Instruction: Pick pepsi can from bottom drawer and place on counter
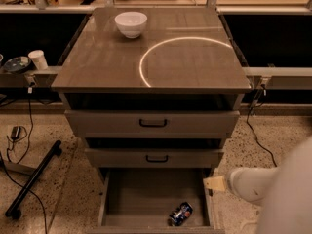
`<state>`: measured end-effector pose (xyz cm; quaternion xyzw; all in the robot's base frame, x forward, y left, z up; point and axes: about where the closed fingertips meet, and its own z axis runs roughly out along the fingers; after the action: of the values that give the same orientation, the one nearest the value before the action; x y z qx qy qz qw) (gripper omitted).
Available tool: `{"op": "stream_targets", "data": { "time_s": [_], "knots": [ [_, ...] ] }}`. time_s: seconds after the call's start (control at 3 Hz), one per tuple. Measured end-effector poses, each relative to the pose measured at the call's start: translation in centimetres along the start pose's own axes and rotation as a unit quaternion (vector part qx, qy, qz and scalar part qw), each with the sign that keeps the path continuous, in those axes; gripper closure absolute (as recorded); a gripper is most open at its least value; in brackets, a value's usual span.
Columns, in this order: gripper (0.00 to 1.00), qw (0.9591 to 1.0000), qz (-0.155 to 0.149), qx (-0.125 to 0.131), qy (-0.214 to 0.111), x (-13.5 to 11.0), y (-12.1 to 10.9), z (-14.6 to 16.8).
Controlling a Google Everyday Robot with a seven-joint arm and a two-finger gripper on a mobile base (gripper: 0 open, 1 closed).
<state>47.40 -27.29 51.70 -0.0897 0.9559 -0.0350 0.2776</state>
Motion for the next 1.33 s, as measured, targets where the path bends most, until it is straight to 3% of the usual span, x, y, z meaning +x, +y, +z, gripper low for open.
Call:
{"op": "stream_targets", "data": {
  "time_s": [0.33, 0.67, 1.0, 1.33],
  "knots": [
    [0.00, 0.9956, 0.057, 0.073, -0.009, -1.3, -0.1, 0.8],
    [0.00, 0.9956, 0.057, 0.073, -0.009, -1.3, -0.1, 0.8],
    [0.00, 0.9979, 0.043, 0.046, -0.014, -1.6, 0.1, 0.6],
    [0.00, 0.9989, 0.013, -0.039, -0.020, -4.1, 3.7, 1.4]
  ]
}}
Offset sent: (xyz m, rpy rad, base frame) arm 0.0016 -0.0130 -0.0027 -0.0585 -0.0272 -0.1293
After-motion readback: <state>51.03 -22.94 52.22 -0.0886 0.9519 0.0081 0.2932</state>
